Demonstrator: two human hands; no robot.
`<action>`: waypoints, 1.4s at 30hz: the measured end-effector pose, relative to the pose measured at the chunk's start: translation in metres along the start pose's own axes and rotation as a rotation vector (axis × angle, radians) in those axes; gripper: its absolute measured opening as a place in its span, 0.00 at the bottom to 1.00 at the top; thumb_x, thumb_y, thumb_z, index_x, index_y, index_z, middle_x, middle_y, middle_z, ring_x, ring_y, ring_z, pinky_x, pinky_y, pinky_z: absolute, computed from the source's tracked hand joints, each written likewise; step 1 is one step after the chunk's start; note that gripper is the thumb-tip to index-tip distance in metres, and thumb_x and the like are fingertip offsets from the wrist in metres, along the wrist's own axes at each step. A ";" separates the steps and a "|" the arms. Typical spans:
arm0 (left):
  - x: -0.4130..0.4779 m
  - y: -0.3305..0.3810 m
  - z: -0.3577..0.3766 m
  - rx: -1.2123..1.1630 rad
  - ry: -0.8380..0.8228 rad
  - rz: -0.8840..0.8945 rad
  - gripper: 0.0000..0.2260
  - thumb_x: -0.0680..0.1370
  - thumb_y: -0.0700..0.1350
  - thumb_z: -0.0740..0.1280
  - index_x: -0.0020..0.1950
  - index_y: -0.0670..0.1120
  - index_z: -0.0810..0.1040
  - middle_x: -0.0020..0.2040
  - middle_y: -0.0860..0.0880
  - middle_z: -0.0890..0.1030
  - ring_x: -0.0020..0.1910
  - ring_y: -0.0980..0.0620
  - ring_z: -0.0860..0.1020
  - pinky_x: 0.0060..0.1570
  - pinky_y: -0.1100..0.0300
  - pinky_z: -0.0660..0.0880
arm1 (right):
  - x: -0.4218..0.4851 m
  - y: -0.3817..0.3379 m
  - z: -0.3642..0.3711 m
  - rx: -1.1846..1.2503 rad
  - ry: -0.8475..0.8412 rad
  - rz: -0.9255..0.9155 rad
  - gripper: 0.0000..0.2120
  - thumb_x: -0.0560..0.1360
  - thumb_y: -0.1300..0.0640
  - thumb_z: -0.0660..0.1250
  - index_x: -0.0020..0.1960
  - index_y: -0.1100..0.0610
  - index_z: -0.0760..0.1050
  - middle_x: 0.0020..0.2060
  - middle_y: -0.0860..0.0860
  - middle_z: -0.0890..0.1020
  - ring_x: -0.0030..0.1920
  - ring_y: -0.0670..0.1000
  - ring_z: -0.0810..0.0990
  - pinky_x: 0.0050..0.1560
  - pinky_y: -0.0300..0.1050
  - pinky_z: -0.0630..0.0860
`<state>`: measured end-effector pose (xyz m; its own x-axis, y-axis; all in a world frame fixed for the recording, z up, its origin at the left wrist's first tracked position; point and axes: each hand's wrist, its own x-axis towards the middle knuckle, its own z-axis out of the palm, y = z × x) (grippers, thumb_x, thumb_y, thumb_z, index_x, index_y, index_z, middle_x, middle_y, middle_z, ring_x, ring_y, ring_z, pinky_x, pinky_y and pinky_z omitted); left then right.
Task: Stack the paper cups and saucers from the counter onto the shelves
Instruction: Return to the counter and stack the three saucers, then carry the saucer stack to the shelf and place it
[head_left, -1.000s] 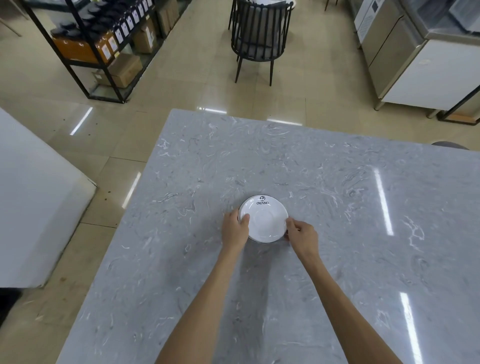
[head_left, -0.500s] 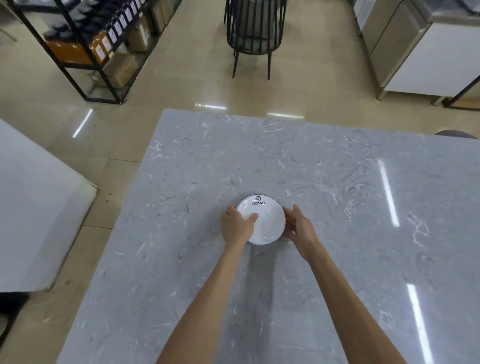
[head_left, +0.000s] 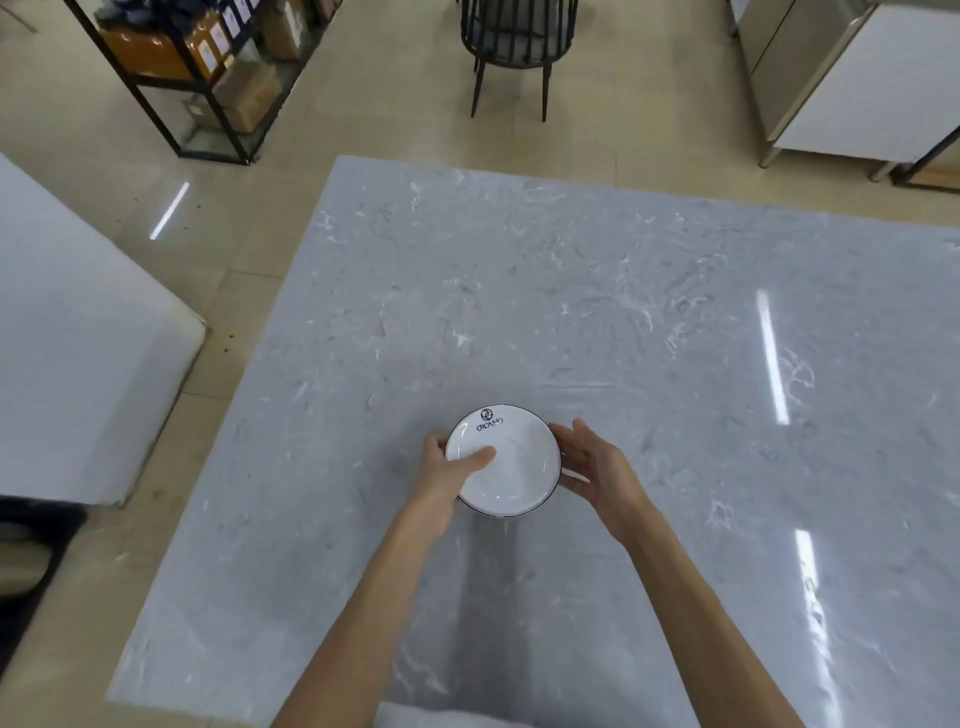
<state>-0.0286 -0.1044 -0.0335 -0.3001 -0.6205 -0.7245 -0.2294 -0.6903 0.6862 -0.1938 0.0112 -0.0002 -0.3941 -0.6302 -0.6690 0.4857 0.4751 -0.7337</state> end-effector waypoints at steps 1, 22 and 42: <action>-0.018 -0.011 -0.005 -0.038 0.001 -0.012 0.20 0.69 0.40 0.78 0.51 0.51 0.69 0.53 0.50 0.78 0.49 0.49 0.80 0.50 0.47 0.79 | -0.018 0.010 -0.002 -0.001 -0.004 0.007 0.19 0.80 0.44 0.59 0.59 0.53 0.82 0.56 0.48 0.86 0.58 0.50 0.82 0.57 0.50 0.78; -0.263 -0.205 -0.001 -0.513 0.186 -0.061 0.19 0.69 0.40 0.76 0.60 0.42 0.81 0.56 0.39 0.85 0.53 0.39 0.84 0.55 0.37 0.78 | -0.188 0.125 -0.077 -0.193 -0.487 0.009 0.20 0.83 0.48 0.54 0.62 0.55 0.81 0.59 0.53 0.84 0.60 0.52 0.82 0.59 0.49 0.78; -0.407 -0.351 -0.168 -1.089 0.845 0.180 0.22 0.67 0.47 0.78 0.61 0.46 0.81 0.57 0.43 0.85 0.54 0.42 0.84 0.45 0.52 0.82 | -0.178 0.188 0.263 -1.089 -1.063 -0.387 0.10 0.80 0.59 0.63 0.50 0.61 0.82 0.33 0.51 0.79 0.34 0.48 0.77 0.39 0.36 0.75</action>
<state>0.3302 0.3280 0.0100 0.4863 -0.4957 -0.7196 0.6984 -0.2745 0.6610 0.1726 0.0511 0.0121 0.5797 -0.7182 -0.3849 -0.4704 0.0907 -0.8778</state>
